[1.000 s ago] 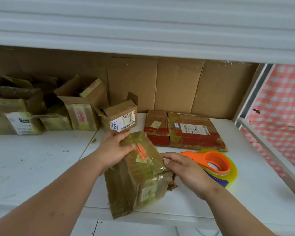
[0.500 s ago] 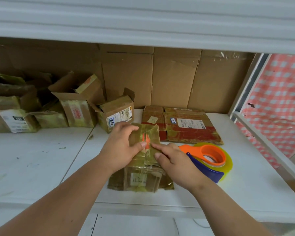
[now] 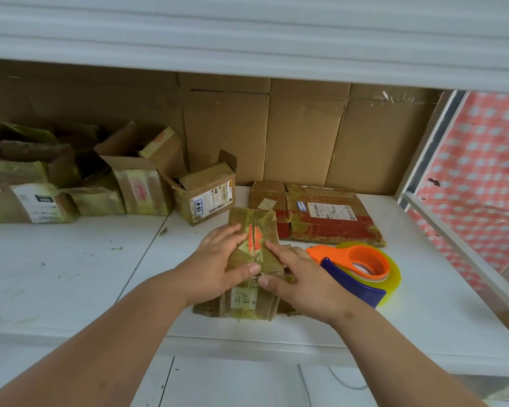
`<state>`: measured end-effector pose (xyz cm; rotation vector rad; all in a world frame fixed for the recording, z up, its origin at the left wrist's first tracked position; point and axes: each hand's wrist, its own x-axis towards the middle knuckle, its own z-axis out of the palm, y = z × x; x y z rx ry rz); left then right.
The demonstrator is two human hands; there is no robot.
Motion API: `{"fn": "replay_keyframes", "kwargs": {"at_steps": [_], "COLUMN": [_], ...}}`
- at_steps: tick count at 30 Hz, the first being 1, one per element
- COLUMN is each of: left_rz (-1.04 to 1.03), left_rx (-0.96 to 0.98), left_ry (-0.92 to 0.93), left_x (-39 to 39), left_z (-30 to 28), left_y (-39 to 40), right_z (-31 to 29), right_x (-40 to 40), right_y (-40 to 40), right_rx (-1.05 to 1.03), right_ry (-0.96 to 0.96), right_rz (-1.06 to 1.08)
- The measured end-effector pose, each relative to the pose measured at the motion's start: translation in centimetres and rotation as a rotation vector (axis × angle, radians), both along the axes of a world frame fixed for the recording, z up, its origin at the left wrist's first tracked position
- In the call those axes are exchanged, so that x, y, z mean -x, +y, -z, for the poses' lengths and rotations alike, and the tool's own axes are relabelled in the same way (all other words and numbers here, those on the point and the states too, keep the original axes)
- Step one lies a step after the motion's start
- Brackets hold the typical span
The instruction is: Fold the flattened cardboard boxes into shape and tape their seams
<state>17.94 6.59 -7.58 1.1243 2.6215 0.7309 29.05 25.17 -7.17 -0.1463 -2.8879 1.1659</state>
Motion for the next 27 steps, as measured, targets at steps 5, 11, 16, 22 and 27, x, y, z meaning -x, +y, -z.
{"fn": "replay_keyframes", "kwargs": {"at_steps": [5,11,16,22,27], "left_rz": [0.033,-0.032,-0.02,-0.061,-0.145], "left_rx": [0.061,-0.091,-0.142,-0.158,-0.247], "left_ry": [-0.008,0.105,0.286,0.149,0.15], "left_x": [-0.3,-1.5,-2.6,-2.8,-2.5], "left_z": [-0.5,0.1,-0.4,-1.3,-3.0], "left_y": [-0.3,-0.6,-0.2,0.0,0.6], "right_z": [0.4,1.3,3.2,2.8,0.5], "right_x": [-0.9,-1.5,-1.8,-2.3,-3.9], "right_y": [0.2,4.0,7.2,8.5,7.4], "right_rx": [-0.07,-0.346,-0.618,-0.613,-0.274], "right_ry": [0.028,0.251,-0.292,-0.227,-0.002], "right_rz": [-0.034,0.483,0.534,0.51,0.426]}}
